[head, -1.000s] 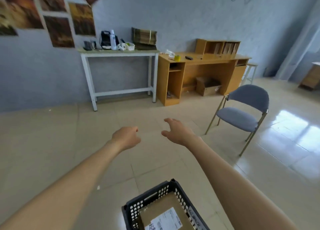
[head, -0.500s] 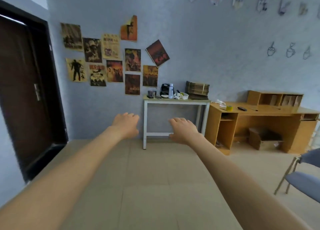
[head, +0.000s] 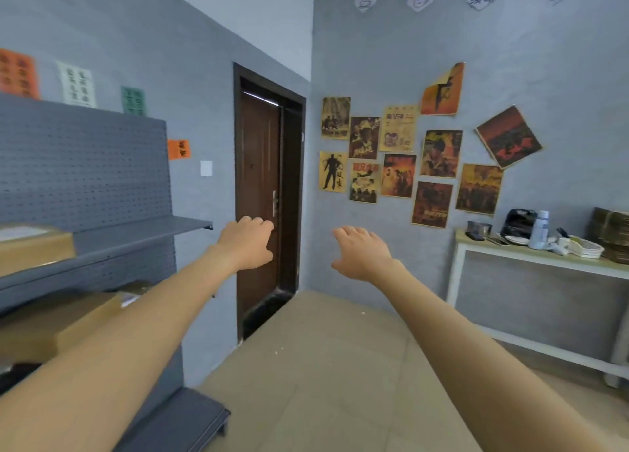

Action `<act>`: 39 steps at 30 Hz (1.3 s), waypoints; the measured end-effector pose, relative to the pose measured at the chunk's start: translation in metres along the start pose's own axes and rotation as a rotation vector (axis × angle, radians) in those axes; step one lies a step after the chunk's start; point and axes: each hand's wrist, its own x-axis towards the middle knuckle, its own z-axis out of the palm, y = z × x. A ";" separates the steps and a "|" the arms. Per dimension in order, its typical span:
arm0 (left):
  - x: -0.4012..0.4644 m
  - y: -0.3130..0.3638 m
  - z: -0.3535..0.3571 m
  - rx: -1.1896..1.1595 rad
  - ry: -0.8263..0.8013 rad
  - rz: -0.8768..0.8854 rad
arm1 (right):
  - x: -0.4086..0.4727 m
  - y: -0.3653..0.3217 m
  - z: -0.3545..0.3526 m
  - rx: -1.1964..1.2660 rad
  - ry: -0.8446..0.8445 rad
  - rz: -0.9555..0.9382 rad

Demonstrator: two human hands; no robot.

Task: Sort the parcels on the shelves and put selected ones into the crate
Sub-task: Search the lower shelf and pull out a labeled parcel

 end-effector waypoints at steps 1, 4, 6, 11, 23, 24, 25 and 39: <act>0.004 -0.019 0.004 0.013 -0.012 -0.034 | 0.018 -0.013 0.004 0.016 0.004 -0.042; 0.017 -0.069 0.020 0.035 -0.050 -0.126 | 0.075 -0.049 0.021 0.056 0.011 -0.153; 0.026 -0.099 0.032 0.060 -0.063 -0.184 | 0.113 -0.071 0.033 0.083 0.014 -0.219; 0.041 -0.177 0.059 0.108 -0.080 -0.351 | 0.202 -0.132 0.056 0.113 0.025 -0.410; -0.091 -0.338 0.042 0.305 -0.164 -0.807 | 0.268 -0.379 0.079 0.202 -0.006 -0.892; -0.110 -0.349 0.036 0.311 -0.173 -0.848 | 0.262 -0.403 0.079 0.214 -0.003 -0.935; -0.130 -0.361 0.032 0.314 -0.182 -0.887 | 0.253 -0.426 0.077 0.225 -0.002 -0.977; -0.437 -0.485 -0.025 0.397 -0.349 -1.229 | 0.087 -0.723 0.042 0.314 -0.019 -1.339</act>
